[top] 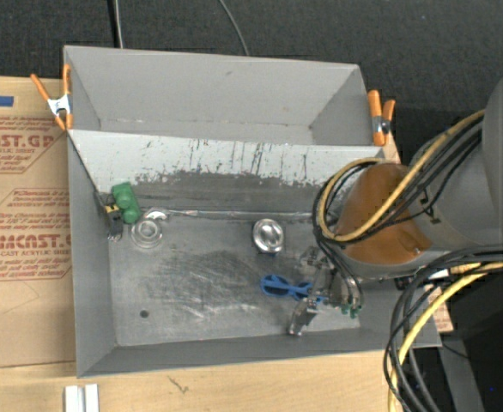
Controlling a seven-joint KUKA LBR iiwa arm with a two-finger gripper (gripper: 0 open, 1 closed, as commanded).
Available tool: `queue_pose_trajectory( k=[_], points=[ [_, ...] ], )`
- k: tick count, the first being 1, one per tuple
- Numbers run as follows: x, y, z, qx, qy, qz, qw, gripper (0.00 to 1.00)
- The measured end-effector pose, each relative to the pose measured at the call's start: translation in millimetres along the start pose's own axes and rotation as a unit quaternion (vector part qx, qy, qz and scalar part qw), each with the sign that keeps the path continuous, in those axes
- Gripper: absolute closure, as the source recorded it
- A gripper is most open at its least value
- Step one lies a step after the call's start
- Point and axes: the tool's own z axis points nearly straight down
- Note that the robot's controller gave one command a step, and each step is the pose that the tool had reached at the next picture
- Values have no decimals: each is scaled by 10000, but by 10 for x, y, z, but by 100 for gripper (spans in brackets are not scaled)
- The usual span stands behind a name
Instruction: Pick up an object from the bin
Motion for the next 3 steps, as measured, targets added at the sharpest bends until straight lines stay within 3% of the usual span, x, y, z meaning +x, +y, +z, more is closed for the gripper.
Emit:
queue_pose_trajectory(
  k=[1,3],
  points=[
    [-7,5,-19,-4,1,-4,10000,100],
    [-5,13,-129,-1,23,-4,10000,100]
  ],
)
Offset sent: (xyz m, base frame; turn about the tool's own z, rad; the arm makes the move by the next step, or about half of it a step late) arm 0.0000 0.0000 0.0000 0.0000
